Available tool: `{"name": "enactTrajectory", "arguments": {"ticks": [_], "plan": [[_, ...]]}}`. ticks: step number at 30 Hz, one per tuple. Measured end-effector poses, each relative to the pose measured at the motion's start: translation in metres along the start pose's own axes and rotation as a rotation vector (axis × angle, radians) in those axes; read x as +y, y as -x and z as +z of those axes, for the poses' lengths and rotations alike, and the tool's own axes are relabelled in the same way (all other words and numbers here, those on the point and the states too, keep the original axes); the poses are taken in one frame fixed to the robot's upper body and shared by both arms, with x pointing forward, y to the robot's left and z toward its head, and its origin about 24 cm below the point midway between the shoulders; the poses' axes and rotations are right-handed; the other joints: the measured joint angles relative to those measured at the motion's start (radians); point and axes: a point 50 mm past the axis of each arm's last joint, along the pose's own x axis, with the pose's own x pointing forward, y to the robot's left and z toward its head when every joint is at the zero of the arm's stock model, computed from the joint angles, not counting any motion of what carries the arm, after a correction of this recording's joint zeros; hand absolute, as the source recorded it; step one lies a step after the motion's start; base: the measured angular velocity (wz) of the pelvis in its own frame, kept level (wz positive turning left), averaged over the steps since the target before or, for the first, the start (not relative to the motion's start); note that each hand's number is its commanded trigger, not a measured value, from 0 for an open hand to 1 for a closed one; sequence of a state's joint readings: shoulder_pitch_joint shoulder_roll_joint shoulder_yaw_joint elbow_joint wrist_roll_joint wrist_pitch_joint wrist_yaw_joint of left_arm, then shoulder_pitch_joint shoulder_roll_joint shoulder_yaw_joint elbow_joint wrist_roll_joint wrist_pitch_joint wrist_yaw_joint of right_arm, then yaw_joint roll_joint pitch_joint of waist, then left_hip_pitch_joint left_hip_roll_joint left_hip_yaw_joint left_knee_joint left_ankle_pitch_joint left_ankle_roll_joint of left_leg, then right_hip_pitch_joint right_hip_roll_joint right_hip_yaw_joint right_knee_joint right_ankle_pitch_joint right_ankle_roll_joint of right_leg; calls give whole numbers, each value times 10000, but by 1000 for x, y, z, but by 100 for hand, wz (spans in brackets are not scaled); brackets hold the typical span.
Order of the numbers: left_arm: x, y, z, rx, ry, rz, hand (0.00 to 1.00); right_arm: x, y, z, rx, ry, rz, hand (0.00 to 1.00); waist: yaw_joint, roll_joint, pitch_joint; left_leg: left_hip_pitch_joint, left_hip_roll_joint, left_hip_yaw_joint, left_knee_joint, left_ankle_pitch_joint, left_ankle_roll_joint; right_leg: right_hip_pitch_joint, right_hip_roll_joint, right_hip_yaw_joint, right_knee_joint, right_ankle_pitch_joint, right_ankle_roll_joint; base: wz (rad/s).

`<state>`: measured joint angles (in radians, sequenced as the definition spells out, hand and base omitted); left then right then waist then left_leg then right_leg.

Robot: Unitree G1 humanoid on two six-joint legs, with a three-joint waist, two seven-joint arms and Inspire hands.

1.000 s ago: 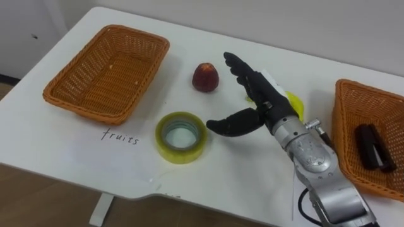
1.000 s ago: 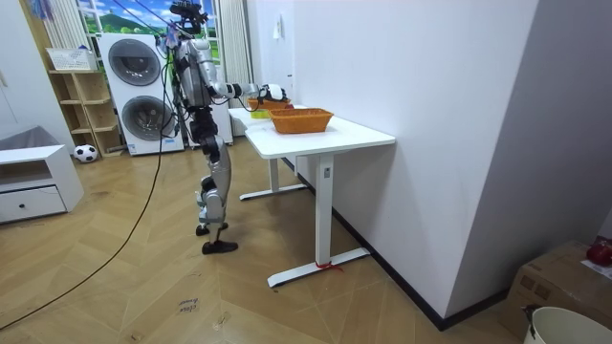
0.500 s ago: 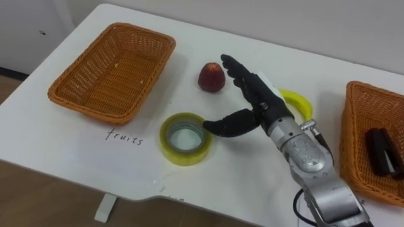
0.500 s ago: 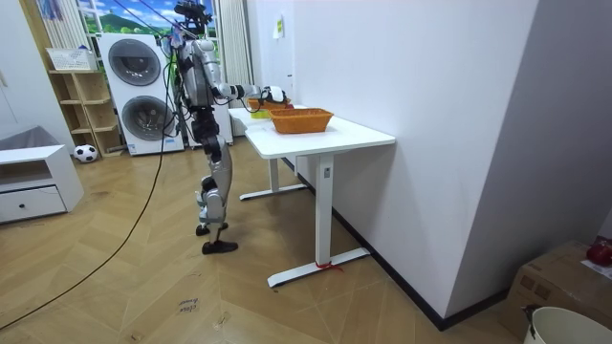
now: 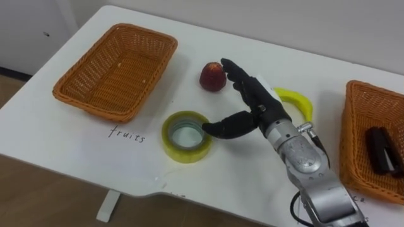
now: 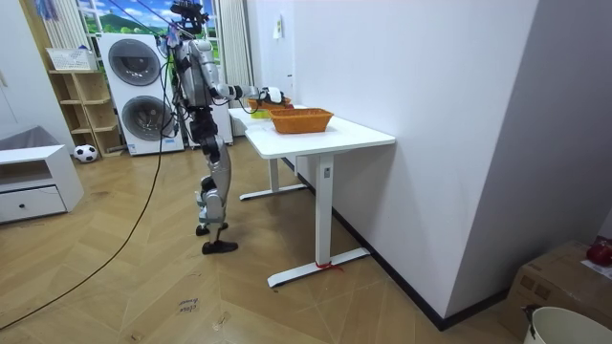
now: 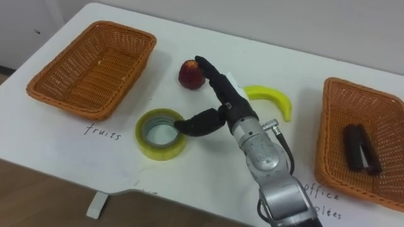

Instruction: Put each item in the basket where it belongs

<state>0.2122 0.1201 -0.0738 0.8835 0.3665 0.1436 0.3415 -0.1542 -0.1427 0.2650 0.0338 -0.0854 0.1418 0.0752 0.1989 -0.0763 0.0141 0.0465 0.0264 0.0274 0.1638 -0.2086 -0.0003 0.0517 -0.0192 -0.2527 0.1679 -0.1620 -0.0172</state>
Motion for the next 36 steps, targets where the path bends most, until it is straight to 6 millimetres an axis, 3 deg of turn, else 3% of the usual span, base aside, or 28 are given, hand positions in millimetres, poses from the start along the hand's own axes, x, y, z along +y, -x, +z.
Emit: {"name": "enactTrajectory", "arguments": {"ticks": [12, 19, 26, 36], "plan": [[0, -1, 2, 35, -21, -58, 0, 14, -9, -6, 345, 255, 505, 0, 45, -65, -44, -33, -32, -69, 47, 8, 8, -7, -66, -247, -3, -1, 4, 1], [3, -3, 7, -83, 6, 3, 0, 16, -9, -5, 318, 1086, 563, 0, 338, -58, -38, -48, -53, -110, 50, 14, 19, 1, -87, -248, -10, 4, 12, 1], [0, -3, 4, 55, -54, -331, 0, 22, -13, 1, 110, 1325, 976, 0, 320, -43, -24, -100, -54, -171, 83, 28, 28, 1, -85, -263, -14, 3, 13, 2], [2, -2, 13, -313, -607, -385, 0, 26, -13, -10, 788, 1843, 1807, 0, 297, -154, -65, -199, -65, -342, 30, 39, 40, -3, -88, -520, -16, 2, 15, 5]]}}
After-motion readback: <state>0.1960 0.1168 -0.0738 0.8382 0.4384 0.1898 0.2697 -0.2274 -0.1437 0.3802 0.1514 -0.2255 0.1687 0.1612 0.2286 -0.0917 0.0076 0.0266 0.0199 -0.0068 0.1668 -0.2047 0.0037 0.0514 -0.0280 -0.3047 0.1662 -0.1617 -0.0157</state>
